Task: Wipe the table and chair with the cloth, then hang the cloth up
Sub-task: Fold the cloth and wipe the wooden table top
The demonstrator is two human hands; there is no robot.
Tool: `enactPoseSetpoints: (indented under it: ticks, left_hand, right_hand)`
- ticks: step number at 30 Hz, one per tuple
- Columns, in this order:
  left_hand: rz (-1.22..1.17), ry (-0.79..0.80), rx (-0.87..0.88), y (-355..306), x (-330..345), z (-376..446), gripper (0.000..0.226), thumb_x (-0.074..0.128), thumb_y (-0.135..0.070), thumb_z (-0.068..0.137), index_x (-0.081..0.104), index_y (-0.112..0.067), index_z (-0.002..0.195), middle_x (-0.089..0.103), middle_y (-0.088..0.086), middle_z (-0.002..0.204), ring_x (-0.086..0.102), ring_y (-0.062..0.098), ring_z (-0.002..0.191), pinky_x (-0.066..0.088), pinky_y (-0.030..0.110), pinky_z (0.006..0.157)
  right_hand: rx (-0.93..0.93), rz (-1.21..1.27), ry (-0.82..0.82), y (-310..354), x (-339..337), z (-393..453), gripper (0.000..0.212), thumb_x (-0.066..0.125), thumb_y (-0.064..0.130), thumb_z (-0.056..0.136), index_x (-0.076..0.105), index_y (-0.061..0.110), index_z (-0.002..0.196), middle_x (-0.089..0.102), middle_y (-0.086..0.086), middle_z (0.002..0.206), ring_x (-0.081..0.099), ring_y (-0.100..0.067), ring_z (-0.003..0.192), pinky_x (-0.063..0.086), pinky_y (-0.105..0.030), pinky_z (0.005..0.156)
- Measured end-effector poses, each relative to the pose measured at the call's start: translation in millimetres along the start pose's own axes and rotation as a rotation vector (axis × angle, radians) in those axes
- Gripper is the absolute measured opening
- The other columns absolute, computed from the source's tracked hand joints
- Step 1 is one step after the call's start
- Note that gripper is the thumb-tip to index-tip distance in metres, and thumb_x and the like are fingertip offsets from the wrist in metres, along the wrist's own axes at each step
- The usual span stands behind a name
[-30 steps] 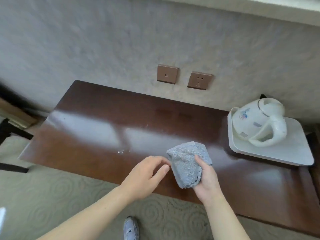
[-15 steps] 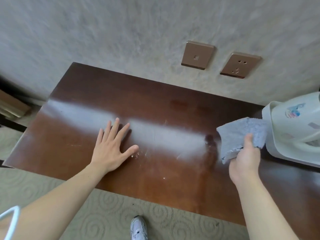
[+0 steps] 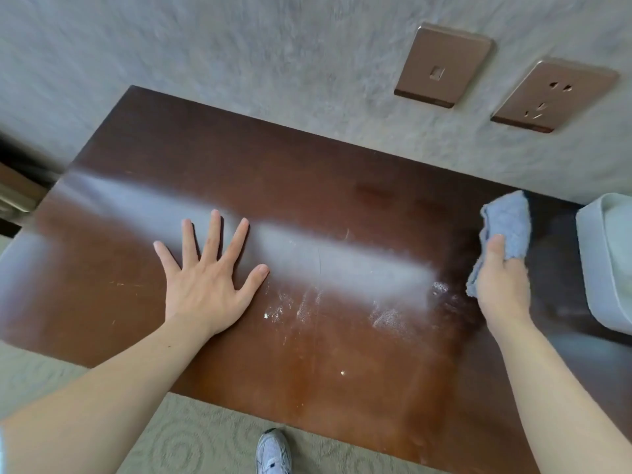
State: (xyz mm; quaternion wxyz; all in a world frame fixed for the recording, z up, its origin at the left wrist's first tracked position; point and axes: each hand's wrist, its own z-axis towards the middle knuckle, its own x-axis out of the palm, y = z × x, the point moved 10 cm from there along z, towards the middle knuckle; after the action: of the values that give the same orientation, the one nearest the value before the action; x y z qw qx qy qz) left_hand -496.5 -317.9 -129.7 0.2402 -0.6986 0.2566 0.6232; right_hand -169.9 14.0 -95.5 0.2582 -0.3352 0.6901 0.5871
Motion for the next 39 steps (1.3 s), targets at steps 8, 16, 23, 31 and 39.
enactPoseSetpoints:
  ticks: [8, 16, 23, 31, 39]
  left_hand:
    - [0.018, -0.013, -0.002, 0.8, 0.4, 1.9, 0.080, 0.013, -0.082, 0.090, 0.011, -0.041, 0.159, 0.015, 0.006, 0.168, 0.006, 0.045, 0.151, 0.010, 0.076, 0.107]
    - [0.029, -0.019, -0.011, -0.5, -3.2, 0.8, 0.082, 0.007, -0.084, 0.088, 0.005, -0.043, 0.159, 0.012, 0.006, 0.169, 0.004, 0.042, 0.152, 0.010, 0.075, 0.108]
    - [0.015, -0.025, -0.009, -0.8, -4.4, -0.5, 0.082, 0.002, -0.085, 0.087, -0.001, -0.044, 0.158, 0.007, 0.004, 0.169, 0.001, 0.041, 0.153, 0.011, 0.075, 0.110]
    - [-0.001, -0.003, -0.007, -2.3, -6.3, -0.5, 0.083, 0.005, -0.084, 0.088, 0.004, -0.042, 0.159, 0.010, 0.005, 0.169, 0.002, 0.042, 0.153, 0.010, 0.075, 0.110]
    - [0.017, 0.009, 0.006, -1.7, -3.1, 1.4, 0.083, 0.011, -0.082, 0.089, 0.009, -0.039, 0.160, 0.015, 0.008, 0.168, 0.005, 0.044, 0.152, 0.012, 0.077, 0.109]
  right_hand:
    - [-0.258, -0.440, 0.279, 42.0, 68.2, 9.0, 0.066, -0.002, 0.060, 0.086, 0.006, 0.052, 0.151, -0.003, 0.003, 0.168, -0.014, -0.033, 0.151, -0.010, -0.047, 0.121]
    - [-0.539, -0.636, 0.345, 55.1, 88.0, 3.7, 0.061, -0.001, 0.053, 0.094, 0.001, 0.049, 0.154, -0.004, 0.001, 0.168, -0.010, -0.035, 0.152, -0.008, -0.048, 0.121]
    - [-0.577, -0.665, 0.384, -4.8, 56.7, -100.8, 0.059, -0.004, 0.059, 0.093, -0.009, 0.052, 0.152, -0.013, 0.005, 0.167, -0.021, -0.026, 0.151, -0.016, -0.040, 0.120]
    - [-0.619, -0.731, 0.430, -21.0, 63.5, -216.3, 0.061, 0.007, 0.051, 0.103, 0.033, 0.030, 0.153, 0.027, -0.011, 0.161, 0.018, -0.045, 0.147, 0.017, -0.057, 0.114]
    - [-0.706, -0.665, 0.374, 76.5, 131.9, -116.5, 0.066, 0.004, 0.059, 0.097, -0.027, 0.036, 0.150, -0.026, 0.003, 0.163, -0.030, -0.030, 0.147, -0.017, -0.046, 0.120]
